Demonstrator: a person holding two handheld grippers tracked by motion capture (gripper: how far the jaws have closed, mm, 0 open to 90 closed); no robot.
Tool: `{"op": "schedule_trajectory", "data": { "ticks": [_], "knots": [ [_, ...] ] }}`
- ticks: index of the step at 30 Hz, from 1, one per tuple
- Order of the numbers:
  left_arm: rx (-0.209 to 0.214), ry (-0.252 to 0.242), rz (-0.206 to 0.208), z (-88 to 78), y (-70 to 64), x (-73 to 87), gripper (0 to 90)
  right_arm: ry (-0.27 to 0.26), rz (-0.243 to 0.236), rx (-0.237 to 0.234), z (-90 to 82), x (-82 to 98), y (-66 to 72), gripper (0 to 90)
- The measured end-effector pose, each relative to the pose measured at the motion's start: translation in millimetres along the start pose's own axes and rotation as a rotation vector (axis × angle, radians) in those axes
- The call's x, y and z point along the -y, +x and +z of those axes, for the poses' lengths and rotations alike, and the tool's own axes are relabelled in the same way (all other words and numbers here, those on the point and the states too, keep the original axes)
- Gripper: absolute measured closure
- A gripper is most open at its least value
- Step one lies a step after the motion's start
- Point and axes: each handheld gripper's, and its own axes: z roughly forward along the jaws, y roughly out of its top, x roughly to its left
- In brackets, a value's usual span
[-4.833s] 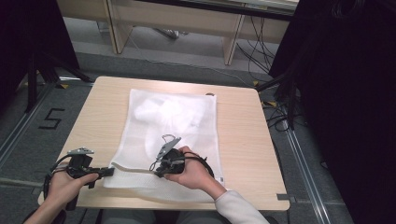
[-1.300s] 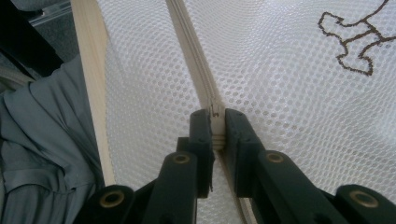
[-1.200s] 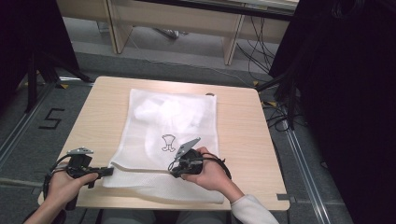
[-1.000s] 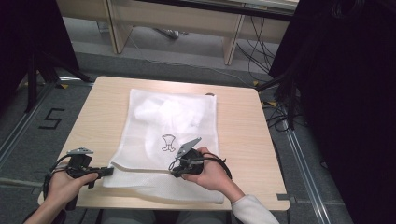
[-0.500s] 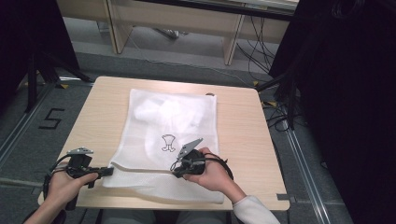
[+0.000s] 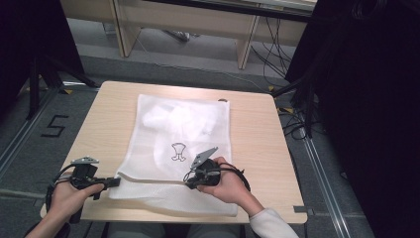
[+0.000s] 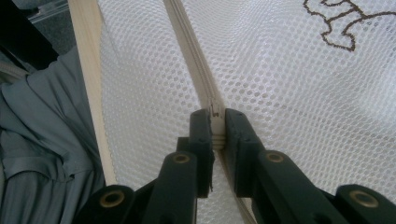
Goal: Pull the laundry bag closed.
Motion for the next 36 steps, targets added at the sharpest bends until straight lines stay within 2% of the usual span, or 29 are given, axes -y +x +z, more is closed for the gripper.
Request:
{"op": "schedule_trajectory", "data": {
  "ticks": [11,12,13,15,17,18,19,20,22,25,31,32,34,35,36],
  "knots": [
    [-0.004,-0.012,-0.001,0.4,-0.7,0.3,86.1,-0.001,-0.02,0.0,-1.0,2.2,-0.5,82.7],
    [-0.009,-0.001,0.012,-0.3,0.1,0.2,86.1,-0.001,-0.02,0.0,-1.0,2.2,-0.5,82.7],
    [-0.005,-0.012,-0.001,0.5,-0.6,0.4,86.0,0.002,-0.022,0.002,-1.4,2.3,-0.6,82.7],
    [-0.001,0.003,0.001,-0.4,-0.1,-0.1,86.1,0.0,-0.02,0.003,-2.4,3.1,-1.2,82.7],
    [-0.003,-0.006,0.0,0.1,-0.4,0.1,86.1,0.006,-0.016,0.003,-3.7,4.3,-1.5,82.7],
    [-0.006,0.018,0.024,-1.5,1.2,-0.4,86.1,0.004,-0.012,0.001,-4.3,5.0,-1.7,82.7],
    [-0.006,0.021,0.028,-1.6,1.5,-0.4,86.1,0.007,-0.013,0.005,-4.7,5.6,-1.8,82.7],
    [-0.003,-0.003,0.0,0.0,-0.4,0.0,86.1,0.005,-0.014,0.005,-4.8,6.2,-2.1,82.7],
    [-0.006,0.021,0.029,-1.8,1.5,-0.4,86.1,0.005,-0.012,0.005,-5.5,6.9,-2.5,82.7],
    [-0.004,-0.003,0.001,0.0,-0.4,0.0,86.1,0.007,-0.014,0.009,-6.9,7.8,-2.7,82.7],
    [-0.004,-0.006,0.001,0.1,-0.5,0.1,86.1,0.006,-0.01,0.008,-9.2,10.6,-4.4,82.7],
    [-0.006,0.022,0.03,-1.9,1.5,-0.5,86.1,0.006,-0.01,0.008,-9.2,10.6,-4.4,82.7],
    [-0.006,0.018,0.025,-1.6,1.2,-0.3,86.1,0.005,-0.007,0.01,-9.5,11.3,-4.3,82.7],
    [-0.003,-0.005,-0.001,0.2,-0.5,0.2,86.1,0.009,-0.008,0.011,-10.5,11.6,-4.5,82.7],
    [-0.002,-0.003,0.0,0.3,-0.4,0.1,86.0,0.002,-0.005,0.009,-10.5,12.5,-5.0,82.7]
  ]
}}
